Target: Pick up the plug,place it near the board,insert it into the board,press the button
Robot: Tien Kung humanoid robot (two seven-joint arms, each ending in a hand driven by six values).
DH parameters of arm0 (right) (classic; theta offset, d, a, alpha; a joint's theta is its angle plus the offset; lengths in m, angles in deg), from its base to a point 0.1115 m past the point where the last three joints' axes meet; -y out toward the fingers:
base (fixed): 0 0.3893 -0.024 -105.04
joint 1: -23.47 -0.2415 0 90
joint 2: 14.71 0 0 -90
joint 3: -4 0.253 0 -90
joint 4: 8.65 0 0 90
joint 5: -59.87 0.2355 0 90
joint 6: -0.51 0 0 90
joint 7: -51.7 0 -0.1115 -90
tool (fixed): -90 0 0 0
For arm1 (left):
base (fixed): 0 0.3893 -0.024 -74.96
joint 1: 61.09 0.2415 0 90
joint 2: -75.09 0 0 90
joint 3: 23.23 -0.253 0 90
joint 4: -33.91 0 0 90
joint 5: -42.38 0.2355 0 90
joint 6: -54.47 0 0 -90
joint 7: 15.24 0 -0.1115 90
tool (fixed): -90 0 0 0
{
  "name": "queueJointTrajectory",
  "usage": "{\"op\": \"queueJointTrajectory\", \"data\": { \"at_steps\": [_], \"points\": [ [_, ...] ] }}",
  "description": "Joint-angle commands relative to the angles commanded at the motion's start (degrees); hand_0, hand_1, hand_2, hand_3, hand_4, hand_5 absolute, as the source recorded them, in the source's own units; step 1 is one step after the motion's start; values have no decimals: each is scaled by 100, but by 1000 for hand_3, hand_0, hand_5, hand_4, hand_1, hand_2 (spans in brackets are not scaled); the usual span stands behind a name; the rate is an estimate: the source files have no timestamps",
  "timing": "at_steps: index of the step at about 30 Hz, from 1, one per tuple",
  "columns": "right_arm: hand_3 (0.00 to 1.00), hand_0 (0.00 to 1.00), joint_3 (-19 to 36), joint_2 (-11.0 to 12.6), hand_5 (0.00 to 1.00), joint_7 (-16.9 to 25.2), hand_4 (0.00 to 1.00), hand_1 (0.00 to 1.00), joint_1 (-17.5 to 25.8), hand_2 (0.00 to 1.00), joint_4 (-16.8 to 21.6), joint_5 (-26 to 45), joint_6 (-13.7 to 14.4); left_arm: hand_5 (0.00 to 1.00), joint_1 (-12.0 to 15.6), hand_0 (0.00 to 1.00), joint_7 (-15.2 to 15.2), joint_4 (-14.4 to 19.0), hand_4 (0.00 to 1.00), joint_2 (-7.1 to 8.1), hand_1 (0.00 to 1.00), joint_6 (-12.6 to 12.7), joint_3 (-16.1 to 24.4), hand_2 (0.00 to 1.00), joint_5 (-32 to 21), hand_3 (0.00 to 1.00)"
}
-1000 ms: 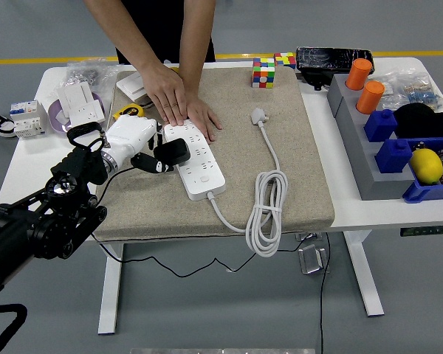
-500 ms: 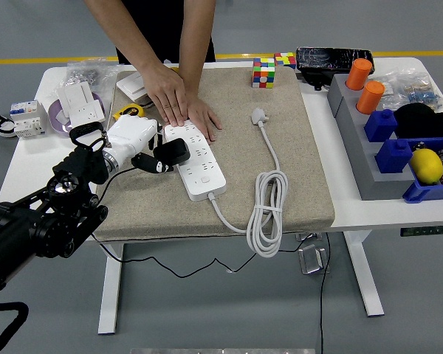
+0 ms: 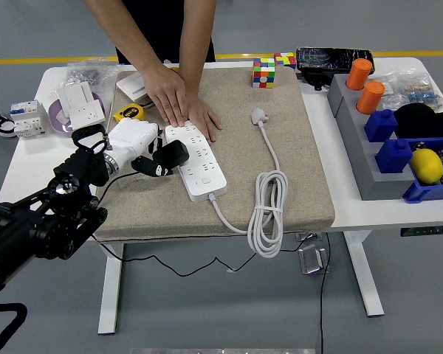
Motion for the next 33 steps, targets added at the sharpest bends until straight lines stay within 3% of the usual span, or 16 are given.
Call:
{"op": "queueJointTrajectory", "data": {
  "at_steps": [12, 13, 18, 19, 24, 25, 30, 31, 33],
  "points": [
    [867, 936, -13, 1, 998, 13, 998, 901, 20, 853, -9, 44, -14, 318, -9, 512, 18, -7, 617, 11, 570, -49, -63, 420, 5, 376],
    [867, 936, -14, 1, 998, 14, 998, 901, 21, 853, -9, 46, -15, 421, -9, 539, 20, -8, 919, 12, 647, -59, -68, 477, 2, 422],
    [867, 936, -12, 3, 998, 27, 998, 901, 10, 853, -10, 68, -27, 421, -20, 539, 32, -17, 919, 12, 647, -104, -62, 477, -23, 422],
    [867, 937, -10, 3, 998, 29, 998, 902, 8, 853, -10, 72, -29, 475, -22, 578, 33, -18, 998, 11, 664, -112, -59, 511, -27, 441],
    [867, 937, -10, 3, 998, 33, 998, 902, 5, 853, -11, 83, -40, 475, -31, 578, 47, -28, 998, 11, 664, -151, -45, 511, -83, 441],
    [867, 937, -10, 3, 998, 34, 998, 902, 5, 853, -12, 86, -44, 545, -32, 630, 52, -28, 998, 12, 700, -161, -42, 617, -96, 513],
    [867, 937, -5, 3, 998, 35, 998, 902, 6, 853, -14, 91, -51, 545, -34, 630, 68, -35, 998, 15, 700, -206, -38, 617, -135, 513],
    [867, 937, -6, 2, 998, 34, 998, 902, 5, 853, -14, 89, -50, 550, -35, 651, 66, -38, 998, 14, 716, -202, -38, 643, -132, 562],
    [867, 937, -5, 1, 998, 36, 998, 902, 4, 853, -15, 90, -50, 550, -38, 651, 61, -40, 998, 11, 716, -183, -39, 643, -118, 562]
  ]
}}
